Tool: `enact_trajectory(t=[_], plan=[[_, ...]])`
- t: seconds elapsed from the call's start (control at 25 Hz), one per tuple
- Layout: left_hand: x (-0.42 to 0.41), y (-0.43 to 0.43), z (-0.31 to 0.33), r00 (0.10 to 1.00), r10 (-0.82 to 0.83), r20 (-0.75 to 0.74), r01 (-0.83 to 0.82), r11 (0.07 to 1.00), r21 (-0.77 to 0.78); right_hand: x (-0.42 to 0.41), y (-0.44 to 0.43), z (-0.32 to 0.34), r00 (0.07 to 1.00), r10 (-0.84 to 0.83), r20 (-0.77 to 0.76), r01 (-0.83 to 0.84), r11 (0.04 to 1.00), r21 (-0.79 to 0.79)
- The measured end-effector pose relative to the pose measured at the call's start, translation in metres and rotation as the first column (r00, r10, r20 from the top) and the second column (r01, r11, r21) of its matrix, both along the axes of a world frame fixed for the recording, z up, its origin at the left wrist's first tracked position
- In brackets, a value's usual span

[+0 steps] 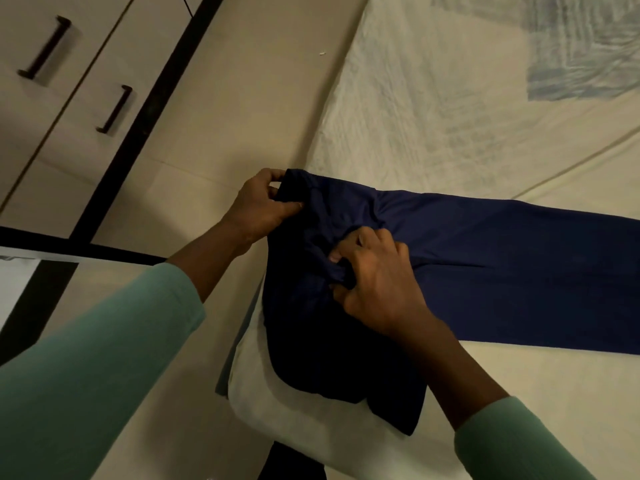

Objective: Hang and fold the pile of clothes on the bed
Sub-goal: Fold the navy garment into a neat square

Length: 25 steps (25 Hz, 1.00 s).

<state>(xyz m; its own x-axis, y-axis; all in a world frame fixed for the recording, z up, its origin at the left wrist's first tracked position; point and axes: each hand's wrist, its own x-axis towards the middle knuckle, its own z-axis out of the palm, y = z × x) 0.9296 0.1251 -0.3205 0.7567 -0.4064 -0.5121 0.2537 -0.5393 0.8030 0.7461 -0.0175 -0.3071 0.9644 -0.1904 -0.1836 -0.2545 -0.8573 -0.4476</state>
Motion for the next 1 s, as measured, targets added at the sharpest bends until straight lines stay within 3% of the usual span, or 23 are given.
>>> enact_trajectory(t=[0.08, 0.12, 0.24, 0.32, 0.44, 0.52, 0.6, 0.68, 0.76, 0.88, 0.96, 1.0], plan=[[0.001, 0.001, 0.002, 0.965, -0.128, 0.227, 0.121, 0.992, 0.044, -0.002, 0.007, -0.005, 0.999, 0.023, 0.034, -0.020, 0.997, -0.070], [0.002, 0.000, 0.002, 0.906, -0.208, 0.368, 0.195, 0.978, 0.072, 0.000, 0.010, -0.007, 0.999, 0.026, 0.043, -0.023, 0.997, -0.079], [0.009, -0.001, 0.000, 0.719, -0.287, 0.633, 0.285, 0.952, 0.108, 0.003, 0.013, -0.005, 0.993, -0.030, 0.118, 0.014, 0.991, 0.133], [0.017, 0.004, -0.003, 0.711, -0.230, 0.665, 0.218, 0.970, 0.102, -0.002, 0.016, 0.000, 0.980, -0.075, 0.185, 0.006, 0.937, 0.348], [0.027, 0.021, -0.008, 0.749, -0.223, 0.624, 0.167, 0.975, 0.148, -0.013, 0.018, 0.009, 0.958, -0.124, 0.258, -0.011, 0.884, 0.467], [0.028, 0.027, -0.011, 0.720, -0.335, 0.608, 0.269, 0.942, 0.200, -0.021, 0.016, 0.013, 0.956, -0.126, 0.264, -0.001, 0.901, 0.433], [0.028, 0.027, -0.012, 0.615, -0.476, 0.629, 0.401, 0.875, 0.270, -0.027, 0.013, 0.011, 0.974, -0.041, 0.223, -0.026, 0.957, 0.288], [0.029, 0.025, -0.014, 0.533, -0.513, 0.673, 0.434, 0.848, 0.303, -0.029, 0.012, 0.006, 0.991, 0.038, 0.132, -0.058, 0.986, 0.157], [0.030, 0.024, -0.016, 0.591, -0.409, 0.696, 0.349, 0.907, 0.237, -0.030, 0.013, 0.003, 0.997, 0.060, 0.056, -0.068, 0.987, 0.143], [0.033, 0.024, -0.016, 0.814, -0.165, 0.557, 0.150, 0.986, 0.072, -0.031, 0.016, 0.000, 0.996, 0.088, 0.009, -0.088, 0.984, 0.155], [0.036, 0.027, -0.018, 0.884, -0.193, 0.427, 0.192, 0.980, 0.047, -0.032, 0.017, -0.003, 0.998, 0.066, -0.019, -0.061, 0.983, 0.171], [0.036, 0.028, -0.018, 0.871, -0.281, 0.404, 0.278, 0.958, 0.067, -0.032, 0.018, -0.005, 0.999, 0.048, -0.020, -0.044, 0.984, 0.173]])
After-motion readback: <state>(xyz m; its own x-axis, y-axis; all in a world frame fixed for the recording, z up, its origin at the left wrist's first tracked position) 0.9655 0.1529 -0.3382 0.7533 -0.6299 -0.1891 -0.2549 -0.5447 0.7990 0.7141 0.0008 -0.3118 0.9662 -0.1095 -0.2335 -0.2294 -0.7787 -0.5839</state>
